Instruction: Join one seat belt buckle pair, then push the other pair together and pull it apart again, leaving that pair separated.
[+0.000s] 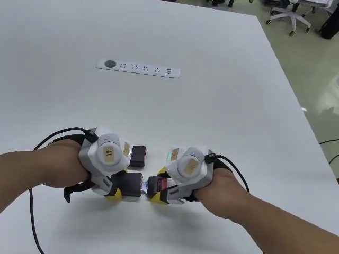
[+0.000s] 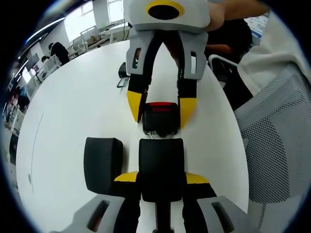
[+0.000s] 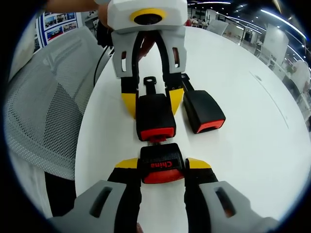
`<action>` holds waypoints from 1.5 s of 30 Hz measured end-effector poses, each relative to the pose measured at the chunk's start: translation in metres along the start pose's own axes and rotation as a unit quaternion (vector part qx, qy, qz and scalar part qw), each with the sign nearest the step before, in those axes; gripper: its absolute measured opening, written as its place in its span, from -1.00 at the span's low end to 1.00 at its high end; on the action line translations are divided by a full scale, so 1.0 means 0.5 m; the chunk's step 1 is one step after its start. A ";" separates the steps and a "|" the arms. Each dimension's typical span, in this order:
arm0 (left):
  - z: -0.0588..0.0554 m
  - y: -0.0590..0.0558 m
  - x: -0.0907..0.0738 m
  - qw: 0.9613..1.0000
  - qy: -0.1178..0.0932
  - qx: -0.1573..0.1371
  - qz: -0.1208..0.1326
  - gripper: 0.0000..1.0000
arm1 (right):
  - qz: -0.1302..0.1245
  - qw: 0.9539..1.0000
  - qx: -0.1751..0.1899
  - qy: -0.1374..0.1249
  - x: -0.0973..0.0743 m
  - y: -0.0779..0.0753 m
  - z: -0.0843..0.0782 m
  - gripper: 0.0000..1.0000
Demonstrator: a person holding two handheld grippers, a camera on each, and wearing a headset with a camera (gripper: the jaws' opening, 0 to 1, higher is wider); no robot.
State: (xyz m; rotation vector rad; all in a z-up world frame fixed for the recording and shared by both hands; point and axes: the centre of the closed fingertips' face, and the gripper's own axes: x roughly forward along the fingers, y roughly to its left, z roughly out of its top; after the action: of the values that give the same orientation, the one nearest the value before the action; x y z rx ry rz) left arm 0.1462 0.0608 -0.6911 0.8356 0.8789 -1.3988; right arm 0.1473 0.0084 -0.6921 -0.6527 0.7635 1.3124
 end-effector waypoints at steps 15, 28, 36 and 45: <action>0.007 -0.004 -0.009 1.000 0.004 0.000 0.003 -0.33 | 0.002 1.000 0.011 -0.004 0.002 -0.002 0.012 -0.37; -0.005 0.003 -0.006 1.000 -0.009 -0.016 0.009 -0.35 | 0.009 1.000 -0.027 0.008 0.000 0.000 0.010 -0.39; -0.007 0.002 -0.007 1.000 -0.007 -0.019 0.009 -0.35 | 0.011 1.000 -0.027 0.012 -0.003 0.003 0.012 -0.39; -0.011 0.006 -0.002 1.000 0.004 -0.024 0.005 -0.33 | 0.012 1.000 -0.022 0.017 -0.003 0.003 0.010 -0.37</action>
State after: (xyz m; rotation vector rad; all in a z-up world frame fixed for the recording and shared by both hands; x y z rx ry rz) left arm 0.1489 0.0662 -0.6926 0.8074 0.9099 -1.3612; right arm 0.1462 0.0118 -0.6877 -0.7041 0.7731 1.3456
